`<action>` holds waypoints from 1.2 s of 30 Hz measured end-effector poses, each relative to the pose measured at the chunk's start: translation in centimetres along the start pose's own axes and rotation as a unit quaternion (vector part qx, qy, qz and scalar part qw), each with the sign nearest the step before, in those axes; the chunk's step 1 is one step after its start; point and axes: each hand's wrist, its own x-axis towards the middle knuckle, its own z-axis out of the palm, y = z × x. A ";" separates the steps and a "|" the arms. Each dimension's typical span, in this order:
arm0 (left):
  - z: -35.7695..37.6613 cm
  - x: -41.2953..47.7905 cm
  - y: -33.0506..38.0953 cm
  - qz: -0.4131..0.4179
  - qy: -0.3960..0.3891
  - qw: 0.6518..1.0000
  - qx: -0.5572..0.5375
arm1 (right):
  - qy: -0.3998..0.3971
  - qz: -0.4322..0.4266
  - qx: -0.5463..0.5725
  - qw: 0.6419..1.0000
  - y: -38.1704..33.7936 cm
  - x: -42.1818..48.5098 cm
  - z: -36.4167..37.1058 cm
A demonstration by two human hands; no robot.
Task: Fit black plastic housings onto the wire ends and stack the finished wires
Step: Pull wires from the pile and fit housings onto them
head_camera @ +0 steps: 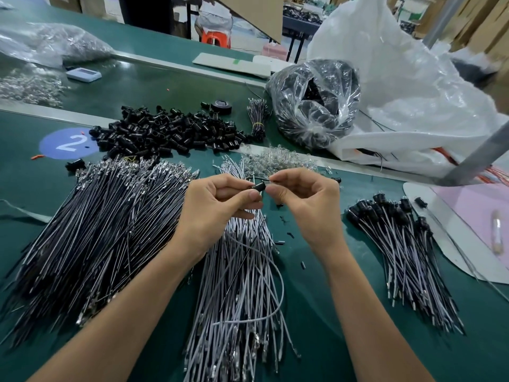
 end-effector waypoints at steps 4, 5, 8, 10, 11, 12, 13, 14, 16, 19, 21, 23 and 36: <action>0.1 0.0 0.0 0.002 -0.008 1.000 0.010 | -0.011 0.016 0.004 1.000 0.1 0.1 -0.1; 0.0 0.0 0.0 0.001 -0.012 1.000 0.013 | -0.019 0.027 0.011 0.999 0.1 0.1 -0.1; 0.0 0.0 0.0 -0.004 -0.020 1.000 0.019 | -0.036 0.033 0.022 0.999 0.3 0.1 -0.2; 0.0 0.0 0.0 -0.008 -0.021 1.000 0.018 | -0.048 0.020 0.024 0.998 0.3 0.2 -0.4; 0.0 0.0 0.0 -0.010 -0.020 1.000 0.017 | -0.053 0.016 0.026 0.998 0.3 0.3 -0.6; 0.0 0.0 0.0 -0.011 -0.021 1.000 0.017 | -0.057 0.013 0.028 0.998 0.3 0.3 -0.7; 0.0 0.0 0.0 -0.011 -0.022 1.000 0.017 | -0.062 0.012 0.029 0.998 0.4 0.4 -0.9; 0.0 0.0 -0.1 -0.011 -0.023 1.000 0.017 | -0.067 0.011 0.030 0.997 0.4 0.4 -1.0; 0.0 0.1 -0.1 -0.012 -0.024 0.999 0.017 | -0.081 0.014 0.028 0.996 0.4 0.5 -1.3; -0.1 0.1 -0.2 -0.012 -0.034 0.999 0.026 | -0.094 0.023 0.023 0.995 0.5 0.5 -1.6; -0.1 0.1 -0.2 -0.012 -0.044 0.999 0.027 | -0.097 0.029 0.023 0.995 0.5 0.4 -1.6; -0.1 0.1 -0.3 -0.009 -0.047 0.999 0.024 | -0.093 0.038 0.028 0.995 0.6 0.4 -1.4; 0.1 0.1 -0.3 -0.009 -0.039 0.999 -0.001 | -0.071 0.021 0.029 0.997 0.7 0.3 -0.7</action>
